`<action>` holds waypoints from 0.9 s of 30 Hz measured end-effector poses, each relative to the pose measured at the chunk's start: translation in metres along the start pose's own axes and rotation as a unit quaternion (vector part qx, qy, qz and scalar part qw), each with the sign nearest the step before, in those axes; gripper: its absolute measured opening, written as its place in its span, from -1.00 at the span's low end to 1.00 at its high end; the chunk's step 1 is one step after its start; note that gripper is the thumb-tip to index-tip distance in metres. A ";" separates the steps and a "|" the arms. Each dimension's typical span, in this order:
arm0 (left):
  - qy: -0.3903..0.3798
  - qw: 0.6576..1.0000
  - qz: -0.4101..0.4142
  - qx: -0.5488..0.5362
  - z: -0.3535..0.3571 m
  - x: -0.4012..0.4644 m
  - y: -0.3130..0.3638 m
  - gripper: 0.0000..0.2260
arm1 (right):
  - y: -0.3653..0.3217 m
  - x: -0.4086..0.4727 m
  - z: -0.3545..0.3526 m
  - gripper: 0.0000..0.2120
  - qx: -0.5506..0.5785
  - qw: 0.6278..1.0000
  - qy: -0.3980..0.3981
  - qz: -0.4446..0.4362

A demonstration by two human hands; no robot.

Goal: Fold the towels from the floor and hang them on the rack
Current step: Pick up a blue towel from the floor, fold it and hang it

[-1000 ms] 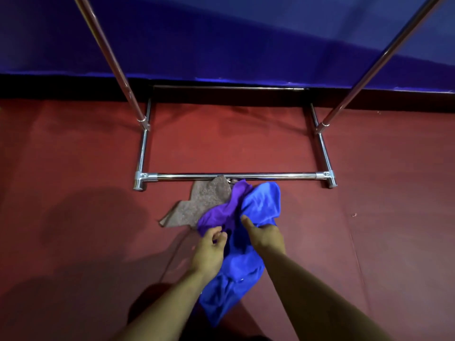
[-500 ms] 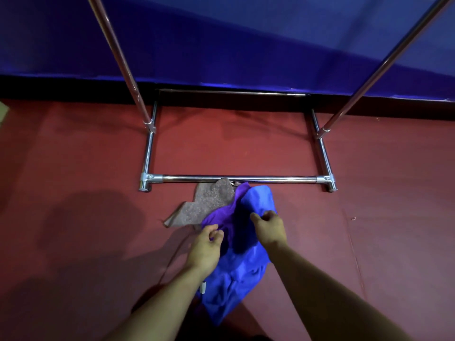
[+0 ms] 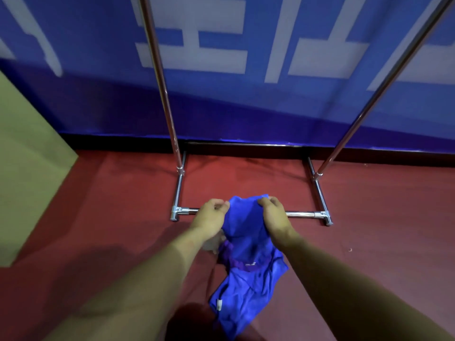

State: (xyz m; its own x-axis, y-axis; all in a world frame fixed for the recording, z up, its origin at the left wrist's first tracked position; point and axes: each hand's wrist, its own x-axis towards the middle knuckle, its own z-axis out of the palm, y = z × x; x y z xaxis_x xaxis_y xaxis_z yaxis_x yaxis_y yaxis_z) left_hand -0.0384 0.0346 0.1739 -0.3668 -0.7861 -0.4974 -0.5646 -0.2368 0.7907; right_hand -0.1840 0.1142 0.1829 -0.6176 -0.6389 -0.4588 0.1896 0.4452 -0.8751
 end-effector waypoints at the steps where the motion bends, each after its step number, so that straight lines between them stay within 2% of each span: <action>1: 0.002 1.000 -0.011 0.008 -0.009 -0.006 0.013 -0.62 | -0.012 -0.007 0.004 -0.93 0.017 1.000 -0.006 0.001; 3: 0.013 0.997 -0.073 0.011 -0.026 -0.025 0.036 -0.45 | -0.036 -0.022 0.012 -0.91 0.041 0.999 -0.015 -0.004; 5: 0.005 0.990 -0.130 -0.053 -0.038 -0.046 0.054 -0.36 | -0.059 -0.039 0.021 -0.94 0.060 0.998 -0.032 -0.019; 8: -0.008 0.973 -0.145 -0.182 -0.053 -0.074 0.071 -0.34 | -0.092 -0.069 0.028 -0.94 0.103 0.992 -0.067 -0.040; 12: -0.005 0.949 -0.133 -0.287 -0.068 -0.102 0.078 -0.16 | -0.130 -0.111 0.020 -0.92 0.193 0.971 -0.126 -0.071; 16: -0.053 0.920 -0.060 -0.384 -0.077 -0.135 0.090 -0.33 | -0.153 -0.147 -0.003 -0.88 0.276 0.940 -0.191 -0.055; 20: -0.121 0.853 -0.056 -0.504 -0.075 -0.155 0.094 -0.59 | -0.154 -0.173 -0.027 -0.68 0.302 0.930 -0.211 0.011; 21: -0.133 0.847 -0.065 -0.511 -0.072 -0.157 0.094 -0.61 | -0.152 -0.176 -0.031 -0.63 0.299 0.929 -0.218 0.030; 25: -0.190 0.856 -0.126 -0.465 -0.054 -0.162 0.092 -0.60 | -0.151 -0.179 -0.039 -0.55 0.283 0.930 -0.231 0.044; 27: -0.203 0.856 -0.136 -0.455 -0.051 -0.161 0.092 -0.51 | -0.152 -0.179 -0.041 -0.52 0.273 0.930 -0.242 0.050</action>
State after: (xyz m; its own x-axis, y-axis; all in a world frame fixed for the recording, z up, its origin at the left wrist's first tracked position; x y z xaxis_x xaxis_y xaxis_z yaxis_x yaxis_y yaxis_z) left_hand 0.0063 0.1106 0.3445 -0.6444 -0.4111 -0.6448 0.0711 -0.8718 0.4847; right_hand -0.1334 0.1862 0.4039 -0.1851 -0.8782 -0.4410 0.6688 0.2162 -0.7113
